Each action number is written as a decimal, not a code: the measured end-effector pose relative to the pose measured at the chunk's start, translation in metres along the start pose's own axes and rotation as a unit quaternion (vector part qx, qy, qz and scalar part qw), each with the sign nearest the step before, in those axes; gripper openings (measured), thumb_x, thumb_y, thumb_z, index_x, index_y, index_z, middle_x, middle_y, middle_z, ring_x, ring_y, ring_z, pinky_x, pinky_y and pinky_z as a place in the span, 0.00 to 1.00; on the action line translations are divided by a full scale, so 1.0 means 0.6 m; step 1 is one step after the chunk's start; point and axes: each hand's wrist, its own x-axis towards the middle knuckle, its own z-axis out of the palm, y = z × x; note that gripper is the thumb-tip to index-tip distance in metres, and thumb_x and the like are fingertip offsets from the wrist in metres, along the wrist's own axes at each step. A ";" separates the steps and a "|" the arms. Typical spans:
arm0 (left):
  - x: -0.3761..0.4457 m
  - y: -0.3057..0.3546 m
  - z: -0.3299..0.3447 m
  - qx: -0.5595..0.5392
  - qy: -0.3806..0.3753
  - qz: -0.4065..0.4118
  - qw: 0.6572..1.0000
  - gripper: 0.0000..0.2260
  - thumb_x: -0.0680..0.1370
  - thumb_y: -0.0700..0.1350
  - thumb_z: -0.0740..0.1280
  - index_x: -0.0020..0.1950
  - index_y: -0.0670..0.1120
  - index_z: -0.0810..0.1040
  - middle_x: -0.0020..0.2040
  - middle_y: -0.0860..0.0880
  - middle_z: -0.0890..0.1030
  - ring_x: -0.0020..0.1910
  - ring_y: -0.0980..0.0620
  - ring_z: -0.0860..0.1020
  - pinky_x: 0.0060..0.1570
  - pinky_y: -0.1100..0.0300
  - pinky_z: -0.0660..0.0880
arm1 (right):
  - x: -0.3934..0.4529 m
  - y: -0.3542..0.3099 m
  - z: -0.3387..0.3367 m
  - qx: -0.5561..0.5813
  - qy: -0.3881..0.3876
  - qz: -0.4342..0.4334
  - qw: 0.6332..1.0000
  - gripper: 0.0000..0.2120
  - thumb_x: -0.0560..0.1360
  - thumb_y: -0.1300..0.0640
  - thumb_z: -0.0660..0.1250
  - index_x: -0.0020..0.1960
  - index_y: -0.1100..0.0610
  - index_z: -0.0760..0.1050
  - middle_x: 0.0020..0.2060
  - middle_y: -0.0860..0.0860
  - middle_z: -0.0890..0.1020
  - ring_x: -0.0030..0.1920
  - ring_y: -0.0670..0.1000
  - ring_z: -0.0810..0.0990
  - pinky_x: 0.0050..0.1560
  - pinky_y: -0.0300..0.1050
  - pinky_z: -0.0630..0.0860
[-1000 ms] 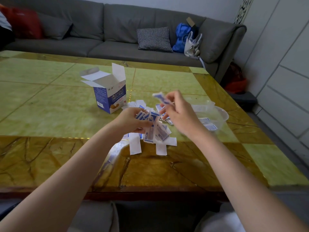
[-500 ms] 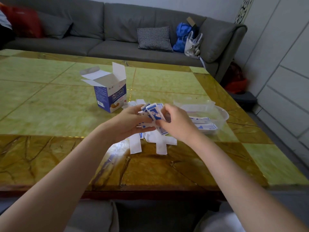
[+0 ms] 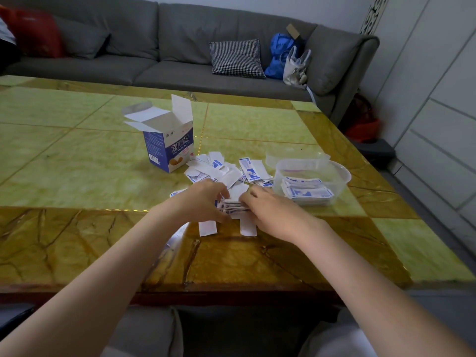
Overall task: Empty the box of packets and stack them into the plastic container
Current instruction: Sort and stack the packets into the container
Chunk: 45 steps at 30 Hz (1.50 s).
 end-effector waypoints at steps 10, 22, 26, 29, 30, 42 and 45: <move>0.003 0.017 0.006 -0.028 0.095 -0.017 0.995 0.14 0.73 0.45 0.70 0.57 0.44 0.79 0.52 0.46 0.80 0.43 0.54 0.73 0.35 0.67 0.67 | -0.007 0.012 -0.007 -0.028 -0.001 0.066 0.997 0.06 0.80 0.59 0.55 0.55 0.55 0.69 0.42 0.49 0.68 0.48 0.55 0.76 0.37 0.46 0.65; 0.008 0.028 0.014 0.000 0.159 -0.048 0.986 0.12 0.76 0.41 0.65 0.59 0.46 0.77 0.54 0.46 0.82 0.52 0.48 0.78 0.44 0.61 0.69 | -0.008 0.015 -0.012 0.049 -0.003 0.086 0.995 0.08 0.75 0.65 0.60 0.52 0.57 0.73 0.45 0.55 0.78 0.43 0.56 0.78 0.40 0.48 0.74; 0.015 0.033 0.020 0.014 0.156 -0.056 0.986 0.15 0.76 0.40 0.64 0.62 0.45 0.76 0.55 0.45 0.81 0.53 0.48 0.78 0.45 0.62 0.69 | -0.005 0.015 -0.014 0.066 -0.010 0.092 0.993 0.11 0.75 0.67 0.58 0.53 0.59 0.74 0.41 0.55 0.75 0.41 0.55 0.78 0.39 0.47 0.74; 0.016 0.030 0.019 0.025 0.153 -0.062 0.986 0.15 0.76 0.40 0.64 0.63 0.45 0.76 0.56 0.44 0.81 0.55 0.47 0.77 0.50 0.59 0.72 | -0.008 0.013 -0.018 0.077 -0.023 0.086 0.993 0.11 0.75 0.68 0.57 0.55 0.60 0.74 0.39 0.53 0.73 0.39 0.55 0.77 0.40 0.47 0.76; 0.016 0.031 0.019 0.036 0.148 -0.061 0.986 0.14 0.77 0.40 0.63 0.62 0.44 0.76 0.56 0.44 0.81 0.56 0.46 0.77 0.51 0.59 0.72 | -0.008 0.012 -0.018 0.077 -0.024 0.085 0.993 0.12 0.76 0.68 0.57 0.55 0.60 0.74 0.38 0.52 0.72 0.37 0.53 0.76 0.39 0.45 0.75; 0.013 0.030 0.005 -0.046 0.154 -0.028 0.987 0.10 0.74 0.37 0.66 0.54 0.44 0.82 0.49 0.44 0.83 0.47 0.46 0.80 0.46 0.59 0.75 | -0.008 0.019 -0.017 0.081 -0.026 0.100 0.991 0.09 0.76 0.65 0.59 0.53 0.59 0.76 0.41 0.53 0.75 0.37 0.51 0.73 0.36 0.42 0.68; 0.014 0.029 0.004 -0.050 0.137 -0.024 0.989 0.10 0.74 0.38 0.67 0.53 0.44 0.82 0.49 0.44 0.83 0.42 0.49 0.77 0.38 0.62 0.73 | -0.008 0.022 -0.015 0.065 -0.027 0.105 0.992 0.10 0.75 0.65 0.60 0.53 0.59 0.77 0.45 0.56 0.78 0.41 0.54 0.75 0.38 0.44 0.69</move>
